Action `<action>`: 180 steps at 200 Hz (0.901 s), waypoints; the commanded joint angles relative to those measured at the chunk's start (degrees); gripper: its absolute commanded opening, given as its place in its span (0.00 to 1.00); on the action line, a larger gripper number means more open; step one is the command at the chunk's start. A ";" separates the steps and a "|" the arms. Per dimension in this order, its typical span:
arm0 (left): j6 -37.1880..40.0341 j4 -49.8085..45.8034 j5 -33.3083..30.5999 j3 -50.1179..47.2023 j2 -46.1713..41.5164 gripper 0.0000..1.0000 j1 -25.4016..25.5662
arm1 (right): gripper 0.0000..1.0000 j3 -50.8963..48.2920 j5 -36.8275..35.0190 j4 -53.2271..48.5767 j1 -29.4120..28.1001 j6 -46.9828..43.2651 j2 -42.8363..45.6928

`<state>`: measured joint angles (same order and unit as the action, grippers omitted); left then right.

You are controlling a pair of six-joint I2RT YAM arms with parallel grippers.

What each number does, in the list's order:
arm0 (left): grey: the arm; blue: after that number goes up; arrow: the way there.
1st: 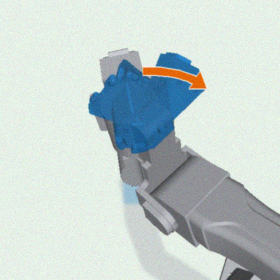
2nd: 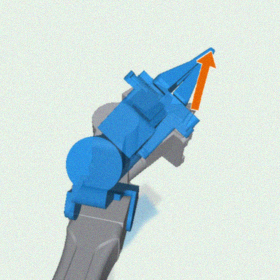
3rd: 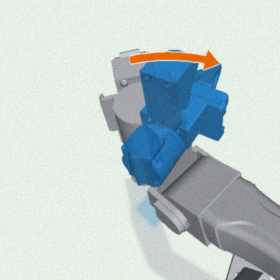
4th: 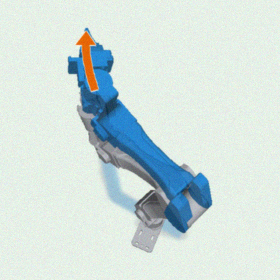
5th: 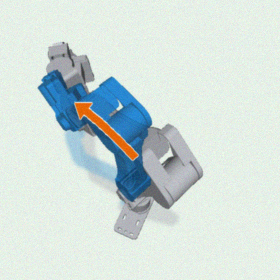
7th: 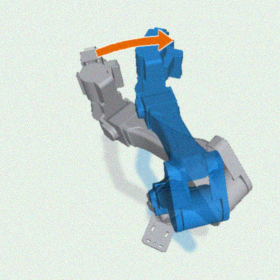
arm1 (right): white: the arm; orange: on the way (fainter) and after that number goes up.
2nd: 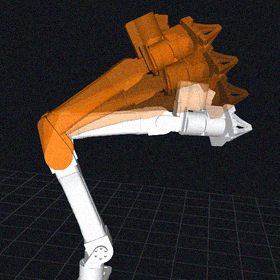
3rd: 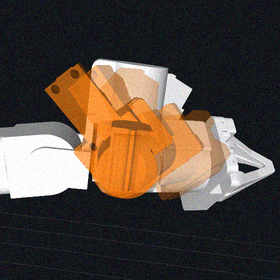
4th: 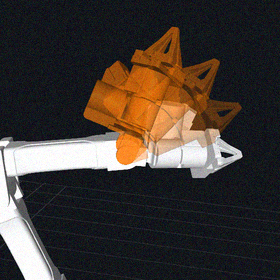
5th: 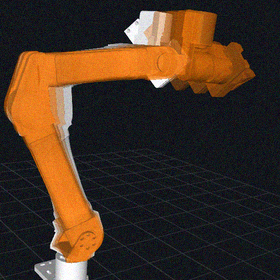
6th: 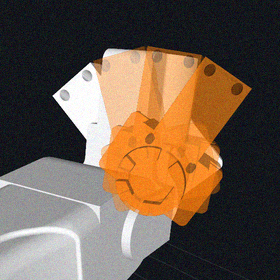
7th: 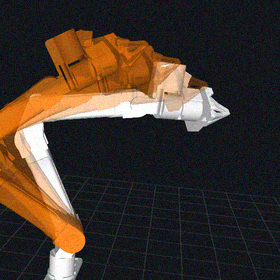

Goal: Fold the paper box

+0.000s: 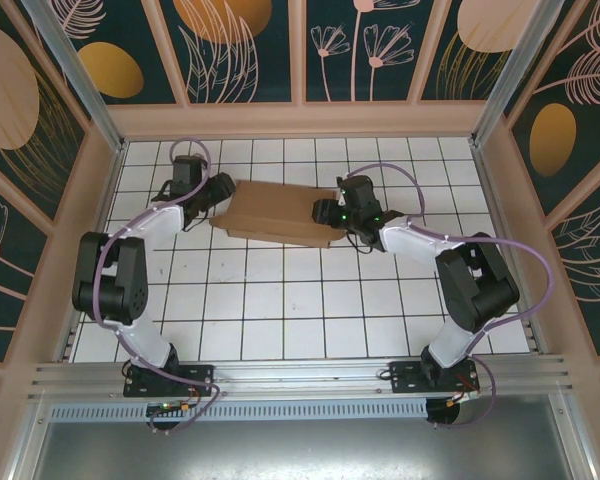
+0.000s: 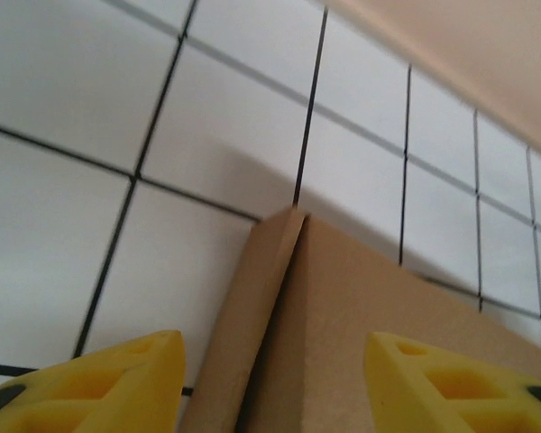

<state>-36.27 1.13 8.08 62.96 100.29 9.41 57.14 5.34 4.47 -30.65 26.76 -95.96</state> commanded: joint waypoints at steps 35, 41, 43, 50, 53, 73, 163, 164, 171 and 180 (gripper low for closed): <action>-3.97 -1.42 10.68 1.05 5.26 0.53 0.25 | 0.61 0.21 4.87 0.91 1.89 0.50 -1.86; -4.80 -1.02 11.56 0.75 5.17 0.53 0.21 | 0.61 0.48 5.46 0.63 1.98 0.44 -2.16; -5.07 -0.90 11.84 0.61 5.13 0.52 0.23 | 0.61 0.57 5.77 0.45 2.00 0.41 -2.26; -6.11 -0.16 12.71 -0.03 4.83 0.51 0.26 | 0.61 0.85 6.31 0.15 2.09 0.31 -2.52; -6.48 0.10 13.01 -0.25 4.66 0.51 0.25 | 0.61 0.91 6.46 -0.01 2.17 0.23 -2.58; -8.73 1.53 14.89 -1.57 3.87 0.48 0.26 | 0.61 0.57 6.98 -0.26 2.80 0.17 -2.58; -15.74 6.36 21.36 -6.41 0.80 0.30 0.26 | 0.62 -0.37 8.19 -0.81 5.69 0.33 -3.53; -15.88 6.44 21.41 -6.56 0.75 0.30 0.26 | 0.62 -0.37 8.19 -0.79 5.69 0.32 -3.53; -16.94 7.39 22.22 -6.88 0.53 0.28 0.26 | 0.61 -0.37 8.19 -0.69 5.69 0.39 -3.72; -18.33 8.61 23.32 -8.71 0.39 0.25 0.24 | 0.62 -0.27 8.19 -0.71 5.69 0.39 -3.98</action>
<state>-50.83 7.90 27.77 57.39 102.65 9.43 57.14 12.58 4.43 -25.21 27.18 -98.61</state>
